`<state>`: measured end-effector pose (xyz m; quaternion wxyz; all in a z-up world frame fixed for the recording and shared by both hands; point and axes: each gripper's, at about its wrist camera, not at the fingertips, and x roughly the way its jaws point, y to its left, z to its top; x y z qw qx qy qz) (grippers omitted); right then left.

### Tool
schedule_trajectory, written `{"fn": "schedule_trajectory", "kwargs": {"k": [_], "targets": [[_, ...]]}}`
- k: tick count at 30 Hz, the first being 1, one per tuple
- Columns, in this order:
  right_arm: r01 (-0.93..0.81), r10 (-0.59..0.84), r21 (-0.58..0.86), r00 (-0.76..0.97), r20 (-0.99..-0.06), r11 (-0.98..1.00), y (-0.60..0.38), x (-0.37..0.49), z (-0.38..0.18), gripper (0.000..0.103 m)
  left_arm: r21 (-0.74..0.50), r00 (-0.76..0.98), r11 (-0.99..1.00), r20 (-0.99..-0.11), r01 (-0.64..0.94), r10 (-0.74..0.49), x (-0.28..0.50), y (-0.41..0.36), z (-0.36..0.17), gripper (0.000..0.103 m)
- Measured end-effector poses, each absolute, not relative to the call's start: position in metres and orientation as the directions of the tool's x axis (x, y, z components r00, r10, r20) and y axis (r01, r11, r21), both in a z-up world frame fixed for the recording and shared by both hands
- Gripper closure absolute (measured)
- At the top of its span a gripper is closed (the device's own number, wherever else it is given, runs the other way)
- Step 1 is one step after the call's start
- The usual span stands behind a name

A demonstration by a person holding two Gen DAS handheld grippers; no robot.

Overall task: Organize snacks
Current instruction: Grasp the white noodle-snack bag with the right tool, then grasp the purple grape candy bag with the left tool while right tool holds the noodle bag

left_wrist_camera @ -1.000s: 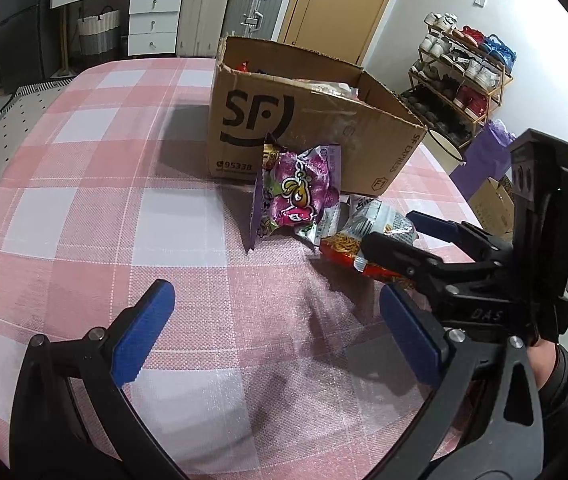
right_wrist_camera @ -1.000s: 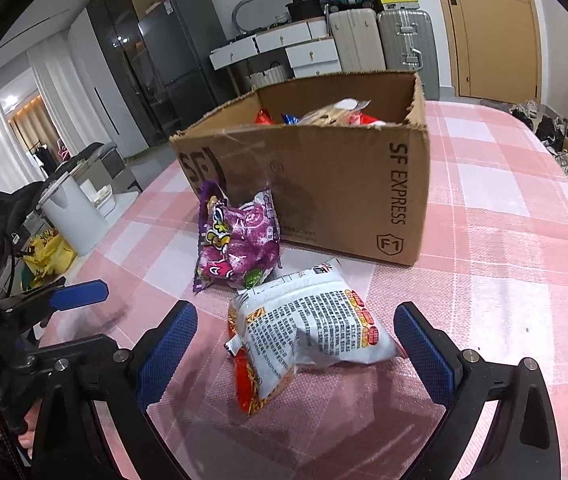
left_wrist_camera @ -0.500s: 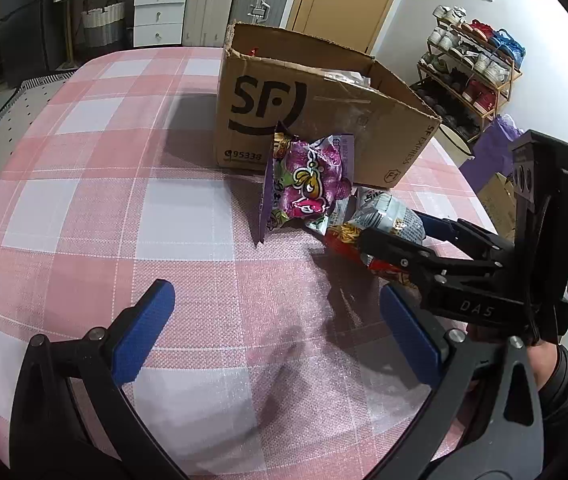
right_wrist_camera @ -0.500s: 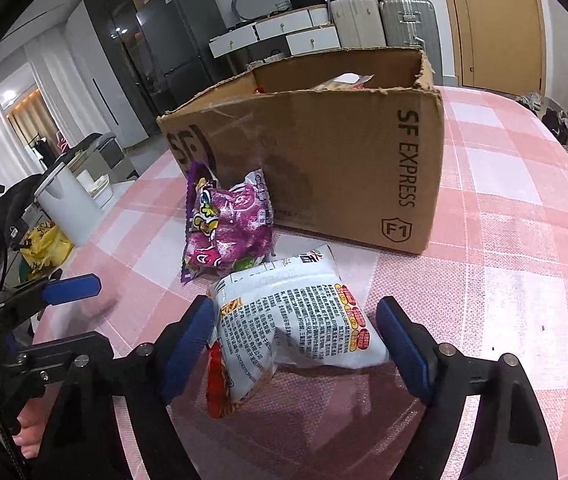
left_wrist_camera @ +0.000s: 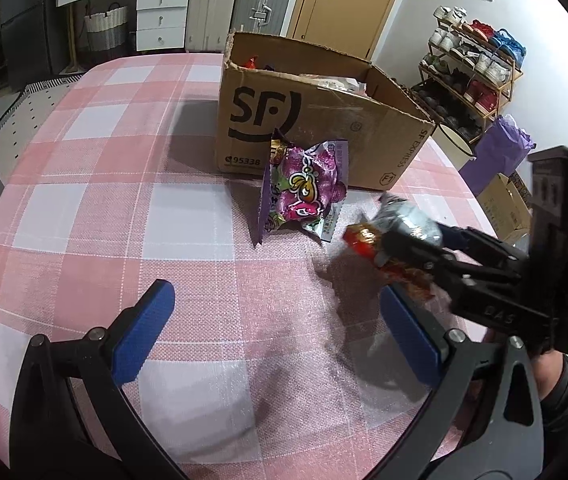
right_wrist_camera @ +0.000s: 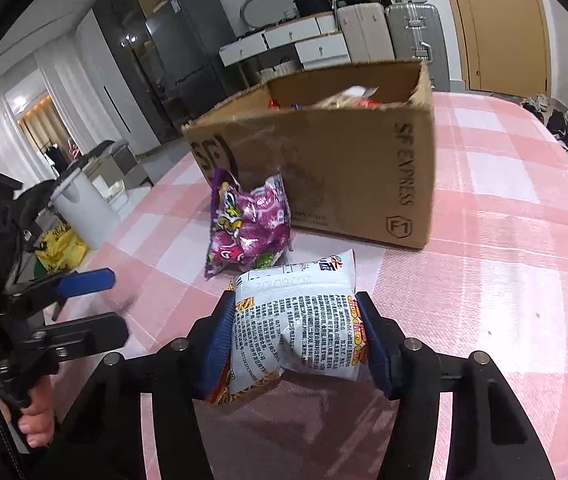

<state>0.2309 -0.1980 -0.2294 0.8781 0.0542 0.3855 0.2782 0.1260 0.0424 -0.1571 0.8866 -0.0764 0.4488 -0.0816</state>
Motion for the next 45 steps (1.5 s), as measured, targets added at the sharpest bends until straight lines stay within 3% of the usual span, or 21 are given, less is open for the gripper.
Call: {"fn": "schedule_trajectory", "kwargs": {"k": [18, 38, 45], "targets": [[-0.412, 0.572, 0.398, 0.631, -0.524, 0.819, -0.252, 0.194, -0.184, 0.044, -0.209, 0.596, 0.975, -0.776, 0.069, -0.208, 0.149, 0.041, -0.15, 0.001], [-0.352, 0.541, 0.424, 0.666, -0.513, 0.835, -0.279, 0.186, -0.17, 0.044, -0.336, 0.562, 0.939, -0.764, 0.073, -0.317, 0.216, 0.048, -0.171, 0.002], [-0.31, 0.517, 0.436, 0.682, -0.518, 0.845, -0.294, 0.183, -0.169, 0.043, -0.378, 0.562, 0.92, -0.74, 0.105, -0.369, 0.234, 0.046, -0.183, 0.013]]}}
